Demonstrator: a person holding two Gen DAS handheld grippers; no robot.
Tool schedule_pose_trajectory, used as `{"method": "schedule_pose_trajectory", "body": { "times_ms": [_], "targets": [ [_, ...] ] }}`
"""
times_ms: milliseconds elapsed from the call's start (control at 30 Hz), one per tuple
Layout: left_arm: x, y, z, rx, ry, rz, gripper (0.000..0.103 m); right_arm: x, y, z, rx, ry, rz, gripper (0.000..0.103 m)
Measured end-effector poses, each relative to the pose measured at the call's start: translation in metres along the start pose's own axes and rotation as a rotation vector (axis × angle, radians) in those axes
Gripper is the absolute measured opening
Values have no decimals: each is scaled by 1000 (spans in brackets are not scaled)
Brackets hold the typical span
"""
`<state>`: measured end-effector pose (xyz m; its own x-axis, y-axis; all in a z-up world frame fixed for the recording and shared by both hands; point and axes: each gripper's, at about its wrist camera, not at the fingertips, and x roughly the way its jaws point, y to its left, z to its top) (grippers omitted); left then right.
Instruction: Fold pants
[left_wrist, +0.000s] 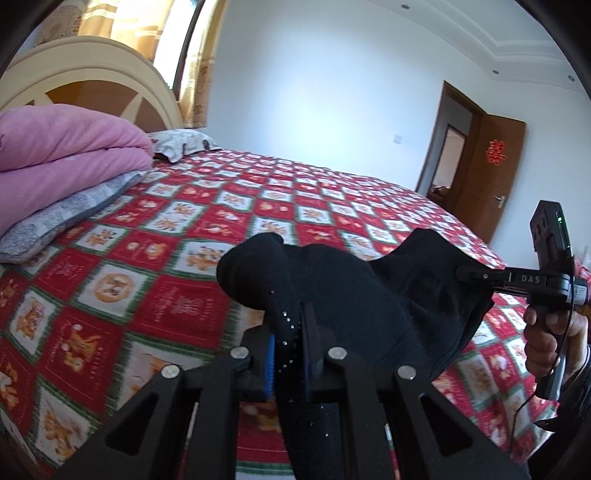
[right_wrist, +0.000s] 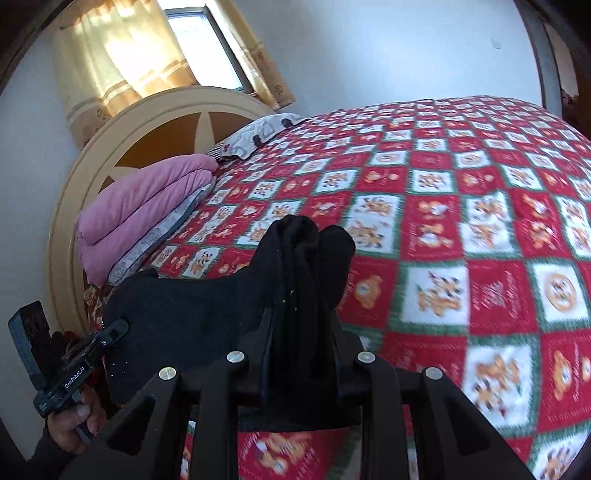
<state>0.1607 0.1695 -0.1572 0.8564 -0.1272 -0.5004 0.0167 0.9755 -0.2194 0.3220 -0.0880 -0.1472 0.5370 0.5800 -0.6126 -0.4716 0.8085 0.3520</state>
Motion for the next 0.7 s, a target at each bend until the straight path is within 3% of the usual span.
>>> {"method": "schedule_pose_trajectory", "body": {
  "times_ms": [200, 267, 333, 400, 467, 700],
  "targets": [
    [25, 19, -19, -7, 75, 50, 13, 40, -1, -4, 11, 59, -11, 25],
    [33, 23, -27, -6, 94, 88, 29, 55, -8, -10, 20, 92, -49, 26],
    [37, 26, -34, -7, 111, 106, 38, 63, -19, -15, 56, 113, -55, 29],
    [36, 26, -37, 7, 111, 129, 51, 67, -36, -20, 126, 122, -48, 40],
    [34, 26, -37, 19, 107, 152, 63, 65, -47, -22, 177, 114, -39, 43],
    [18, 28, -28, -31, 94, 188, 70, 28, -44, -29, 146, 53, -116, 43]
  ]
}}
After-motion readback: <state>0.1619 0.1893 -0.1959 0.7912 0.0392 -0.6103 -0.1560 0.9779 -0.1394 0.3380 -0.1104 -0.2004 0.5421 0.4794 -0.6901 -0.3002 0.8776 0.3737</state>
